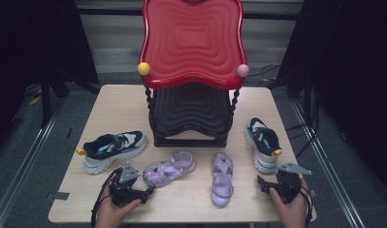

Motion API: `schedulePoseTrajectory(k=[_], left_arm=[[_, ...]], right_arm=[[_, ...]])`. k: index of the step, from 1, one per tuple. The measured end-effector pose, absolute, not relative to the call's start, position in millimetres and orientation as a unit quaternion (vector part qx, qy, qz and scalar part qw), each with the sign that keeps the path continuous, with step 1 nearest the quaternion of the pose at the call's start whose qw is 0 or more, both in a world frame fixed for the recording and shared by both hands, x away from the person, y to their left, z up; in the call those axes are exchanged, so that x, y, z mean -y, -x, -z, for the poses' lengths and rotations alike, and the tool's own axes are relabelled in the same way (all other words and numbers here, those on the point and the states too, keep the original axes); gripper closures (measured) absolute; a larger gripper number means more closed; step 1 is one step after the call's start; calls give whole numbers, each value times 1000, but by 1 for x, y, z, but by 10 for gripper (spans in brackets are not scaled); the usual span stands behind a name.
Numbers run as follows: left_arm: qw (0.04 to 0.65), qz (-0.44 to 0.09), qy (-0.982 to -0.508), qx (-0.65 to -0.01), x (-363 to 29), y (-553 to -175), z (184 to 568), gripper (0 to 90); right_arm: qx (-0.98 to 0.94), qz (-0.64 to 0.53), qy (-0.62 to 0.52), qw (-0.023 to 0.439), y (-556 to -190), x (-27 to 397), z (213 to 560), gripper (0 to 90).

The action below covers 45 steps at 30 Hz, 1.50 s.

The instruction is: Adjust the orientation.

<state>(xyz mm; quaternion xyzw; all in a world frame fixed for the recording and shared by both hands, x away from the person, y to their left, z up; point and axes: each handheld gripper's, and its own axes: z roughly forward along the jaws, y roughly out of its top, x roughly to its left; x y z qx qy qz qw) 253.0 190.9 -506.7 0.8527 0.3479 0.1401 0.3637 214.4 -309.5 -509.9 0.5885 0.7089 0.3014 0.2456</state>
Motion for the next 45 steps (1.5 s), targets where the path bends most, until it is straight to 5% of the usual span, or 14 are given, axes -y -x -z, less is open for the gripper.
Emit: schedulePoseTrajectory(k=[27, 45], left_arm=[[350, -157, -832, -401, -196, -261, 504, 199], [340, -153, -832, -410, -190, -290, 499, 370]], right_arm=[[-711, -303, -586, 243, -215, 310, 510, 129], [-714, -303, -582, 243, -216, 310, 510, 129]])
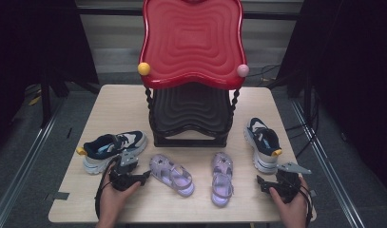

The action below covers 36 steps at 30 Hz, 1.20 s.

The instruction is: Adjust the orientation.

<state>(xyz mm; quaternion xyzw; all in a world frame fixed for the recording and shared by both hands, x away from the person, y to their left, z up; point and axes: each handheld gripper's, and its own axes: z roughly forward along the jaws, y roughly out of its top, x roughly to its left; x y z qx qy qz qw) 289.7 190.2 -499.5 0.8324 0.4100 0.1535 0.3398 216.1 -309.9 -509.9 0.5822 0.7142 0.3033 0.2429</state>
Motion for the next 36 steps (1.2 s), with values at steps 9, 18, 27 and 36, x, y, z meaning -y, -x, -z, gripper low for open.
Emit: schedulePoseTrajectory(k=[9, 18, 27, 36], left_arm=[[345, -164, -829, -408, -183, -301, 498, 463], [364, -147, -824, -409, -186, -293, 489, 542], [383, -85, -844, -367, -184, -260, 479, 551], [387, -75, -841, -370, -166, -272, 483, 506]], right_arm=[[-715, -304, -582, 243, -216, 310, 510, 129], [-715, -304, -582, 243, -216, 310, 510, 129], [-715, -304, -582, 243, -216, 310, 510, 129], [-715, -304, -582, 243, -216, 310, 510, 129]])
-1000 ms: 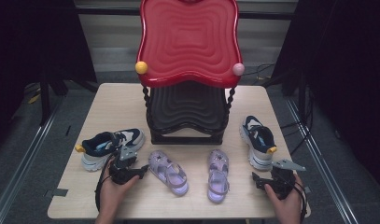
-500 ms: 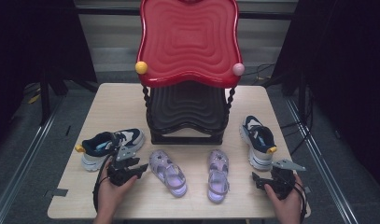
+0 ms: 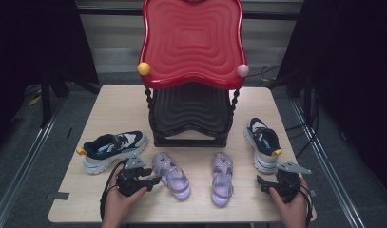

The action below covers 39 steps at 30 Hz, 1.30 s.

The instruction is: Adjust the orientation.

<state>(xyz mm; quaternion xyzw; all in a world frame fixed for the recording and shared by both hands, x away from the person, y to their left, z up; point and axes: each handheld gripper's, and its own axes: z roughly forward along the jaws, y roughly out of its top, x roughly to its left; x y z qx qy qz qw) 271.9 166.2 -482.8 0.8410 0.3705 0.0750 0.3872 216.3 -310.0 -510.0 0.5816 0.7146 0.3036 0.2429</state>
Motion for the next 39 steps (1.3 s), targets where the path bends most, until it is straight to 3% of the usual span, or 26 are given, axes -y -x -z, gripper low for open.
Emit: schedulePoseTrajectory(k=[6, 9, 13, 22, 31, 37, 39], left_arm=[[381, -78, -844, -368, -162, -281, 485, 563], [384, -82, -847, -358, -161, -285, 484, 720], [387, -74, -851, -348, -159, -296, 488, 802], [378, -59, -870, -311, -154, -317, 484, 866], [382, -63, -872, -300, -151, -331, 484, 852], [389, -82, -855, -333, -163, -326, 481, 589], [388, -91, -849, -348, -168, -323, 480, 545]], right_arm=[[-715, -304, -582, 243, -217, 310, 510, 129], [-714, -304, -582, 243, -217, 310, 510, 129], [-715, -304, -582, 243, -217, 310, 510, 129], [-715, -304, -582, 243, -217, 310, 510, 128], [-715, -304, -581, 243, -217, 310, 510, 129], [-715, -304, -582, 243, -217, 310, 510, 129], [-714, -304, -582, 243, -217, 310, 510, 129]])
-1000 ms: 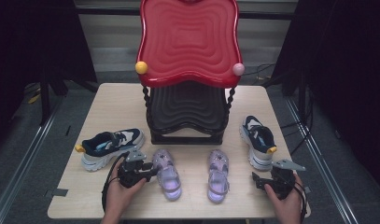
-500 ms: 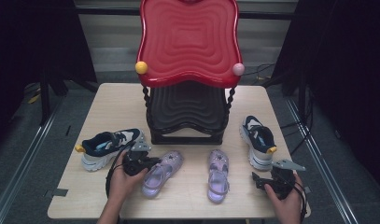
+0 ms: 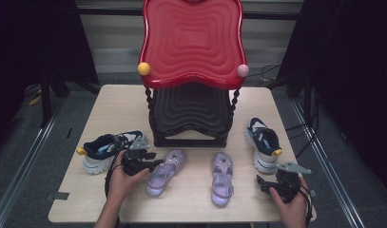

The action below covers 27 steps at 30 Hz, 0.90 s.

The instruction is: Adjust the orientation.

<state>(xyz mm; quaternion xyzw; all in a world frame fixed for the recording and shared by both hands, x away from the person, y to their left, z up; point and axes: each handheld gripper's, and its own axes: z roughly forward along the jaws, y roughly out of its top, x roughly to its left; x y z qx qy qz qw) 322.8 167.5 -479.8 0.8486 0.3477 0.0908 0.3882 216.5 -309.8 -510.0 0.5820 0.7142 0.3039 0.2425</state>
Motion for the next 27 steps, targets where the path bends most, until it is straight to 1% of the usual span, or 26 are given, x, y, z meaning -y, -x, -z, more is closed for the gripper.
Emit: schedulePoseTrajectory(k=[2, 3, 8, 13, 16, 19, 21, 23, 25, 27], left_arm=[[378, -97, -847, -361, -172, -320, 481, 495], [377, -105, -844, -367, -175, -317, 483, 486], [382, -105, -838, -375, -192, -307, 490, 458], [376, -97, -839, -381, -207, -296, 493, 431], [368, -98, -844, -378, -213, -287, 495, 421], [373, -84, -846, -372, -218, -279, 495, 403], [375, -81, -851, -358, -220, -272, 495, 377], [373, -78, -857, -347, -220, -266, 495, 368], [369, -76, -863, -337, -220, -261, 497, 332], [378, -82, -864, -321, -216, -256, 500, 297]], right_arm=[[-715, -304, -581, 243, -217, 310, 510, 129], [-715, -304, -581, 243, -217, 310, 510, 129], [-715, -304, -581, 243, -217, 310, 510, 129], [-714, -304, -582, 242, -217, 310, 510, 129], [-714, -304, -582, 243, -217, 310, 510, 129], [-714, -304, -582, 243, -217, 310, 510, 129], [-714, -304, -582, 242, -217, 310, 510, 129], [-714, -304, -582, 242, -217, 310, 510, 129], [-714, -304, -582, 242, -217, 310, 510, 129], [-714, -304, -582, 242, -217, 310, 510, 129]])
